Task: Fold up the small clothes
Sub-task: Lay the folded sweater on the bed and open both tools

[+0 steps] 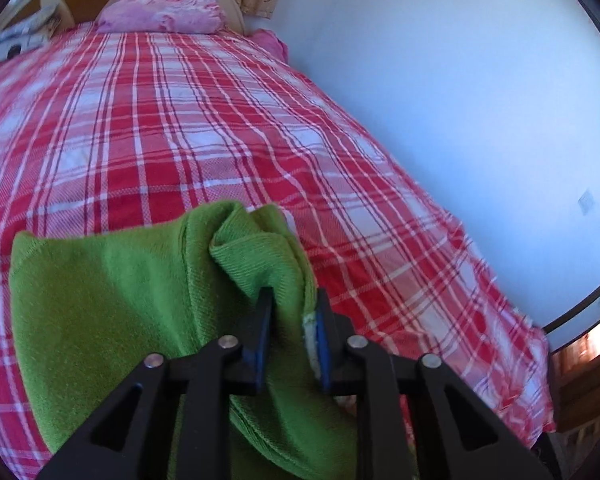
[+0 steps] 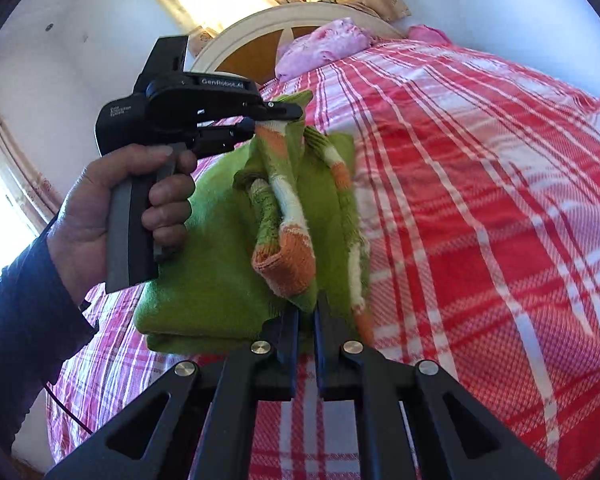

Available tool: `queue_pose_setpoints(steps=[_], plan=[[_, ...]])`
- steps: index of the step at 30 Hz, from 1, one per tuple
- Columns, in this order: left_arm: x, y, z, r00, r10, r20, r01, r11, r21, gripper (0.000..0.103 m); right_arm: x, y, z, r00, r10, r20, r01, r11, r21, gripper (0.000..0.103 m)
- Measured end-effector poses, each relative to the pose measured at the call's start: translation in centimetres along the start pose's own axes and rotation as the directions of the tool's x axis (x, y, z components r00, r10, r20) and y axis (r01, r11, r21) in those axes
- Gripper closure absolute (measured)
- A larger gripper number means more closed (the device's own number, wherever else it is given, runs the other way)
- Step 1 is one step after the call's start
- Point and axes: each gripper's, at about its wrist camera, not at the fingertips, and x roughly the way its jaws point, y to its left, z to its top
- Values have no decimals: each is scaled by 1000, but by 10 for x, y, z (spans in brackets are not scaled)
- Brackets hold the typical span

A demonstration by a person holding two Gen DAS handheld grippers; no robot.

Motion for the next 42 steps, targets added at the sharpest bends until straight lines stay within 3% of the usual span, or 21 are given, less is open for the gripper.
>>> queue_pose_setpoints(steps=[5,7,11,13,16,18,19,20,24,27,28,29,31,34,36,38,42], plan=[[-35,-11,-10,995,40,90,-48,996,78,57,-2,-4,-5,1000,15,-9,-15,1000,14,97],[-58,-9,-28,988,62,140,-79,990,115,43,-5,-5,-7,1000,18,-13,-17,1000,7,97],[-79,4,-70,968,194,161,-218,964,154,40,-22,-5,-9,1000,-20,8,20,999,-25,95],[-85,11,-88,957,237,165,-262,954,146,40,-39,-4,-5,993,-86,75,89,995,-39,95],[-89,23,-114,951,262,165,-283,952,121,36,-62,6,12,978,-114,173,126,990,-63,94],[-86,26,-124,956,253,147,-270,957,103,32,-62,24,29,977,-89,195,113,987,-113,80],[-83,26,-127,958,248,141,-261,961,85,32,-59,31,36,977,-69,200,97,986,-135,68],[-82,27,-129,960,242,143,-253,965,71,32,-53,40,43,979,-41,200,74,984,-160,64],[-78,28,-140,961,233,148,-243,968,53,28,1,61,68,998,20,61,-7,978,-210,64],[-76,34,-148,966,221,138,-227,973,33,24,37,52,69,998,-53,-39,44,977,-208,64],[-76,36,-149,966,219,136,-224,974,23,19,47,39,69,994,-87,-68,74,982,-174,68],[-75,38,-151,967,220,129,-224,974,14,17,53,26,68,992,-94,-86,82,987,-137,81],[-74,44,-156,971,209,117,-208,978,-14,14,52,5,66,995,-63,-76,58,996,-62,94],[-75,50,-158,977,181,110,-176,983,-51,11,44,7,64,994,-76,-82,71,996,-60,94],[-78,51,-161,975,191,115,-184,980,-73,7,38,27,65,991,-109,-79,99,988,-118,86],[-82,53,-167,973,194,125,-183,978,-95,5,35,53,70,993,-94,-67,81,980,-180,56],[-88,57,-174,974,180,135,-162,978,-131,4,56,105,74,992,-72,-105,31,937,-348,55]])
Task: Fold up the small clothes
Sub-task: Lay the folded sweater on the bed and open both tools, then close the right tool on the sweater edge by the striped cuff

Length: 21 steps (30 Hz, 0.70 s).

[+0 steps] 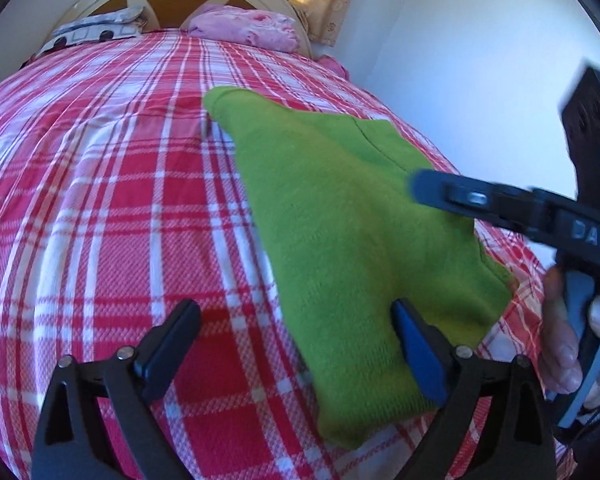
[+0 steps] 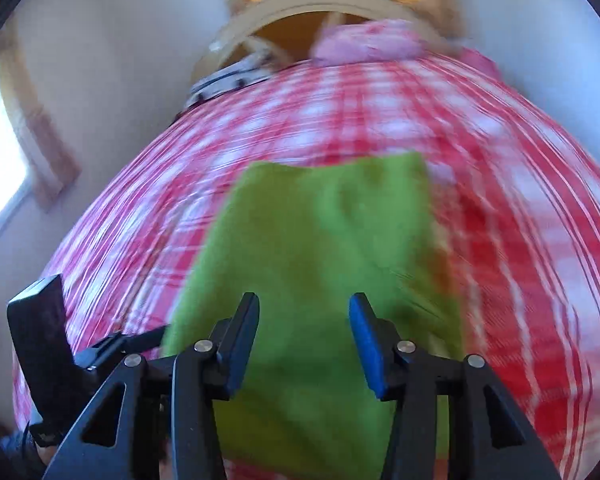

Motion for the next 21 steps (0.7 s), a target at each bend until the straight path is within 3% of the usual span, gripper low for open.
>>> queue_pose_setpoints(steps=[1,3,7,11,16,19,21], plan=[[-1,1,-1,1000,0,3,0,1000,-5,3,8,10,4,1000,-7,-20,6,999,-36,56],[-3,2,-2,1000,5,5,-5,1000,-10,2,28,28,10,995,-12,-98,2,995,-104,68],[1,2,-2,1000,27,-14,-27,1000,-8,0,62,32,10,984,-52,-173,25,988,-156,69],[3,0,-2,999,35,-21,-35,999,6,0,54,19,10,986,-5,-164,-10,996,-89,69],[3,1,-2,999,35,-21,-35,999,6,0,16,-3,6,999,0,-49,-2,999,-40,67],[3,1,-2,999,36,-21,-36,999,6,0,-2,-25,-6,998,-59,-27,59,998,-13,67],[3,1,-2,999,41,-24,-40,999,11,0,0,-37,-15,995,-69,-65,69,998,-6,67]])
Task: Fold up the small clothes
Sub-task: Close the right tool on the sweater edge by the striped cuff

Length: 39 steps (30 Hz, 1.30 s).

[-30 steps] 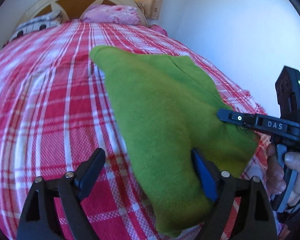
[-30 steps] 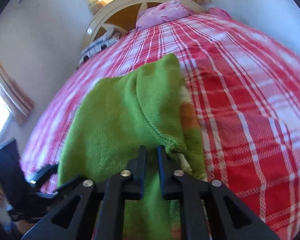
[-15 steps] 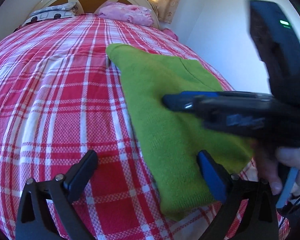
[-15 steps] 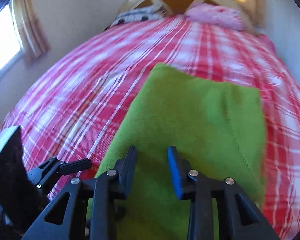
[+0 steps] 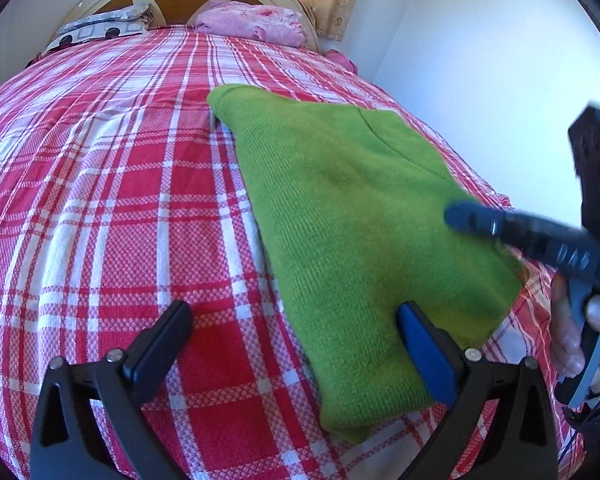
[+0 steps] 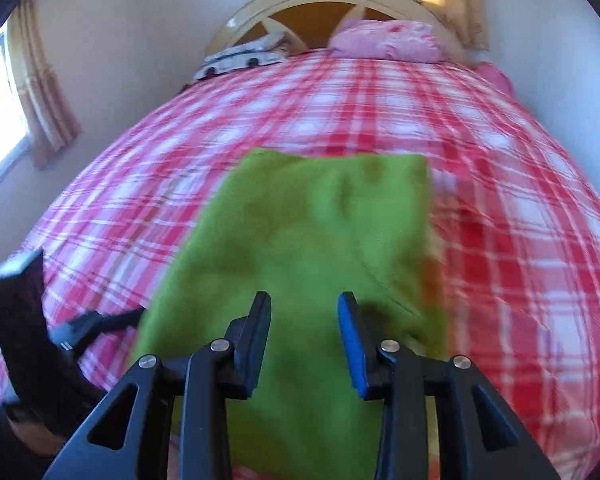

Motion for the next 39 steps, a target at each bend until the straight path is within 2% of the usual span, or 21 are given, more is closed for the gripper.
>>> queue_pose_setpoints(steps=[2,7,12,15,18,20,23,26,30,32,35,39], plan=[[1,-2,0,1000,14,-5,-14,1000,11,0,6,-9,-10,1000,-12,-19,12,1000,-5,69],[3,-4,0,999,30,-15,-30,999,22,0,11,-12,-22,1000,-9,3,9,1000,-23,69],[1,-3,4,999,28,-17,-27,1000,13,0,9,-23,-27,999,47,1,-47,999,-8,69],[-12,-2,13,999,42,34,-42,999,-16,0,6,-22,-32,998,60,1,-60,998,-29,68],[-9,-5,22,998,45,34,-45,999,-13,0,4,-20,-35,998,57,9,-57,997,-49,66],[5,-7,23,998,69,-3,-69,997,20,0,2,-19,-35,996,86,13,-85,995,-44,55],[17,-1,21,999,24,-39,-24,1000,-4,0,-6,-18,-34,994,101,32,-100,994,-34,51],[18,-1,19,1000,21,-23,-21,1000,2,0,-20,-25,-35,989,121,79,-122,993,-4,51],[17,-4,15,1000,28,-9,-28,1000,10,0,-34,-43,-25,981,107,163,-116,992,47,48],[15,-4,14,1000,28,-7,-28,1000,12,0,-32,-56,-18,979,124,165,-143,984,107,38],[15,-4,14,1000,20,-7,-20,1000,5,0,-20,-81,-4,974,168,154,-200,954,225,38],[13,-3,13,1000,5,-5,-5,1000,-8,0,3,-99,9,976,179,121,-208,931,301,37]])
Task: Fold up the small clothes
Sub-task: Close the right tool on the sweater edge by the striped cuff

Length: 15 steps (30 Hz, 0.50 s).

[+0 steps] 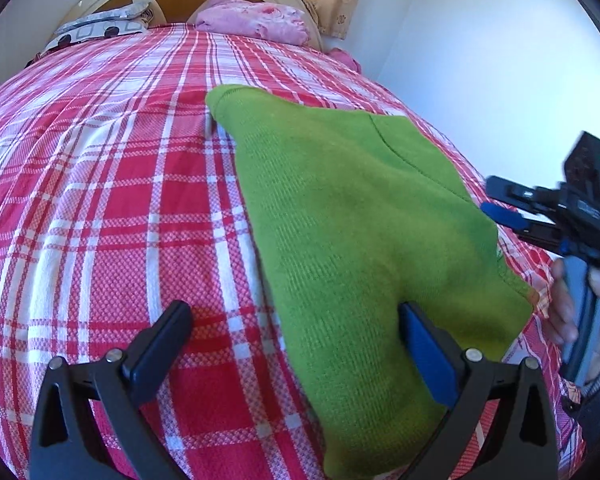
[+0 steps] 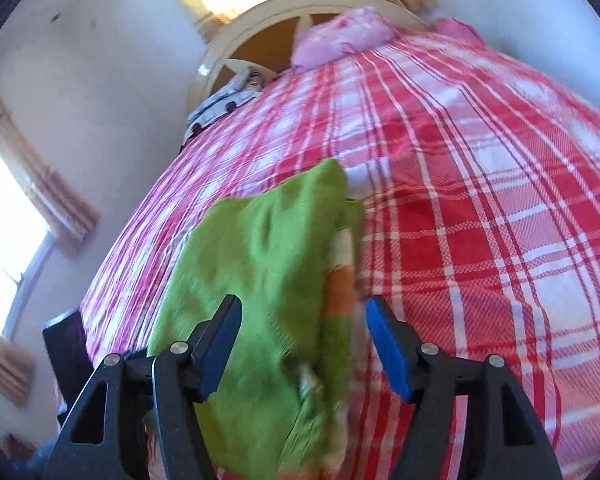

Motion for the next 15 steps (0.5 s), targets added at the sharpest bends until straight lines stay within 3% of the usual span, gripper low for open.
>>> queue_pose_setpoints(steps=[7,15], plan=[[-5,14,0,996,-86,31,88,993,-73,0,33,-12,19,999,18,-42,-16,999,31,38],[-2,12,1,997,-81,20,82,994,-67,0,55,-23,37,998,21,-60,-18,998,52,38]])
